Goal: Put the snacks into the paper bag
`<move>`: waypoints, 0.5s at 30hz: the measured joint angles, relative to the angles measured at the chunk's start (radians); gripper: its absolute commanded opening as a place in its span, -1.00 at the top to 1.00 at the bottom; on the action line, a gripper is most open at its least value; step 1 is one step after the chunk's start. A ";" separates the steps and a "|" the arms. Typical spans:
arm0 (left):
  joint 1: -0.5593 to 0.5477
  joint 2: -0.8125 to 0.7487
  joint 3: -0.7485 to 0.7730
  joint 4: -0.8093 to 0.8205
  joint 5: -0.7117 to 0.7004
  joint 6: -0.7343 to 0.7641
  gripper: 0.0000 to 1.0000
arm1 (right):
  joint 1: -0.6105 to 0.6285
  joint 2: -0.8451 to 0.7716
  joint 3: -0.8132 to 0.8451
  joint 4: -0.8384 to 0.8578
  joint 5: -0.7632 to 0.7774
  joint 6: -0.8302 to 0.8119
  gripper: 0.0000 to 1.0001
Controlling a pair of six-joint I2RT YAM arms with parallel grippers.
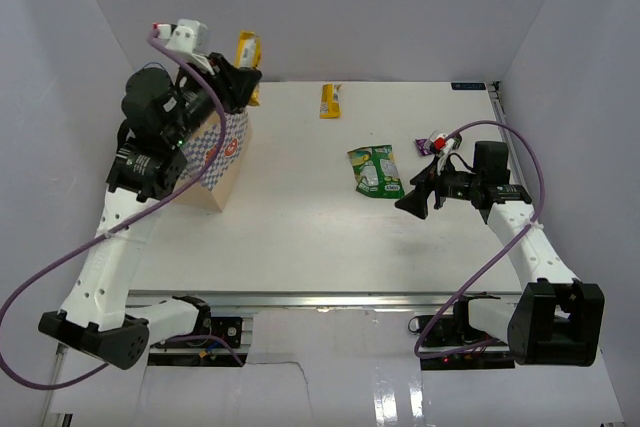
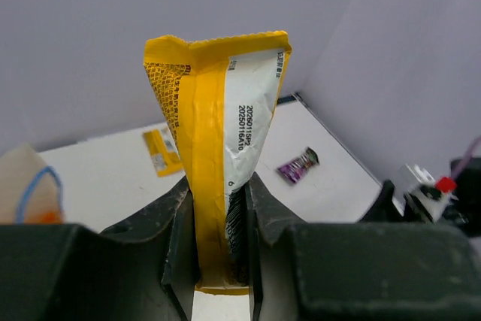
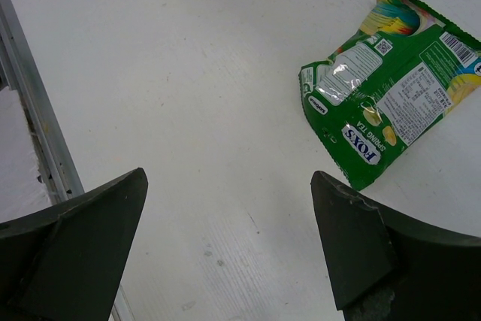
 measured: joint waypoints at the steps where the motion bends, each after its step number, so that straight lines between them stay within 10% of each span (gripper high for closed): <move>1: 0.031 -0.005 0.014 -0.002 -0.014 -0.005 0.67 | 0.000 0.003 0.005 -0.002 0.000 -0.004 -0.90; 15: 0.406 0.256 0.056 -0.064 -0.084 -0.026 0.52 | 0.000 0.006 0.018 -0.058 0.002 -0.040 -0.90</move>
